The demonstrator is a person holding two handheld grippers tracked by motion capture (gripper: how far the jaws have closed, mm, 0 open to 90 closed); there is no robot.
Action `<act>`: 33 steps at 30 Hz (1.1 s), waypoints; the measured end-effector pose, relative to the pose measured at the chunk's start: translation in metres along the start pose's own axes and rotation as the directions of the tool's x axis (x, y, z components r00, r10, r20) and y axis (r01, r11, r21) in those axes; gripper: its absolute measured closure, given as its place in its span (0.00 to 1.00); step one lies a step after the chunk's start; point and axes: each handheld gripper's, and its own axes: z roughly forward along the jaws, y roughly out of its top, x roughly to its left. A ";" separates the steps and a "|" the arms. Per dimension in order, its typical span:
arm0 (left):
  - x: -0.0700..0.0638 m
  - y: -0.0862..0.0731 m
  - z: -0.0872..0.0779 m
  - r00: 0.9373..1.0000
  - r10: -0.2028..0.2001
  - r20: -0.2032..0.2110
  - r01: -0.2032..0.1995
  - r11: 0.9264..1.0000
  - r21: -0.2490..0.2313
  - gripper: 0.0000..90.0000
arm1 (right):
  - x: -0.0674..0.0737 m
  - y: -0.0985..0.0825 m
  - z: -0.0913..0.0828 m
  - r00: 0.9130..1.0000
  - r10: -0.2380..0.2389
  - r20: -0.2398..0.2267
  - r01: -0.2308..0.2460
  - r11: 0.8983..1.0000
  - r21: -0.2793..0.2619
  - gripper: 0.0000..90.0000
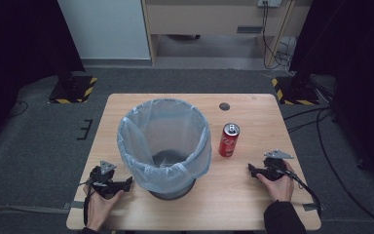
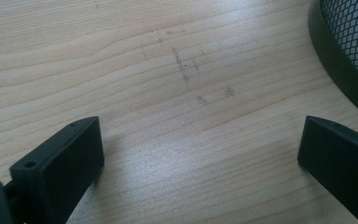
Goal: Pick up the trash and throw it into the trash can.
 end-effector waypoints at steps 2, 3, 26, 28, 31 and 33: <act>0.000 0.000 0.000 1.000 0.000 0.001 0.000 1.000 0.000 0.00 | -0.002 -0.002 -0.004 1.000 0.010 0.003 -0.010 1.000 -0.004 0.23; 0.000 0.000 0.000 1.000 0.000 0.002 0.000 1.000 -0.001 0.00 | -0.003 -0.003 -0.006 1.000 0.009 0.006 -0.009 1.000 -0.012 0.24; 0.004 0.000 0.000 1.000 0.006 0.005 -0.006 1.000 0.001 0.00 | -0.012 0.009 -0.059 0.998 0.064 -0.014 -0.066 0.967 -0.246 0.20; 0.004 0.000 0.000 1.000 0.006 0.005 -0.006 1.000 0.001 0.00 | -0.010 0.011 -0.063 0.998 0.064 -0.021 -0.067 0.964 -0.259 0.20; 0.004 0.000 0.000 1.000 0.007 0.004 -0.007 1.000 0.001 0.00 | -0.006 0.018 -0.070 0.998 0.056 -0.030 -0.063 0.957 -0.283 0.20; 0.004 0.000 0.000 1.000 0.007 0.004 -0.007 1.000 0.001 0.00 | -0.004 0.020 -0.073 0.998 0.050 -0.036 -0.058 0.955 -0.290 0.20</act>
